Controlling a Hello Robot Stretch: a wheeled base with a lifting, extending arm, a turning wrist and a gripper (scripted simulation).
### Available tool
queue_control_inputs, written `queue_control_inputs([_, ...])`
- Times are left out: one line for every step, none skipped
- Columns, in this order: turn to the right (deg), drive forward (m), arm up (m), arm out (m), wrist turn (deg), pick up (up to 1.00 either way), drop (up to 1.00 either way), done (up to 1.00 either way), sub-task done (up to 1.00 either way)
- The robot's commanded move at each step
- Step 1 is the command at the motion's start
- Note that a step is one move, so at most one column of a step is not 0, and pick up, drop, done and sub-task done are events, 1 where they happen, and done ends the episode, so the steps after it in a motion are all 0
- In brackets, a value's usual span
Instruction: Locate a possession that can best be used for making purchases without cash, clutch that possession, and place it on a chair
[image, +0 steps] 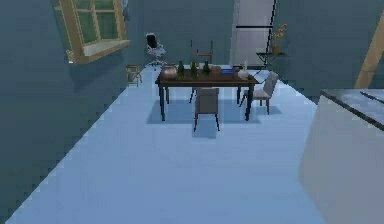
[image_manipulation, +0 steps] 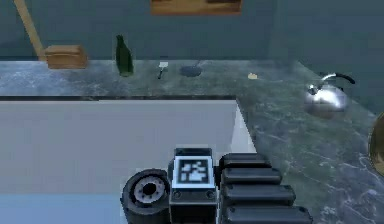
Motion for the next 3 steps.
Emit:
queue_control_inputs([0.0,0.20,0.00,0.00,0.0,0.00,0.00,0.00,0.00])
queue_control_inputs([-15.0,0.00,0.00,0.00,0.0,0.00,0.00,0.00,0.00])
queue_control_inputs([0.0,1.00,0.00,0.00,0.0,0.00,0.00,0.00,0.00])
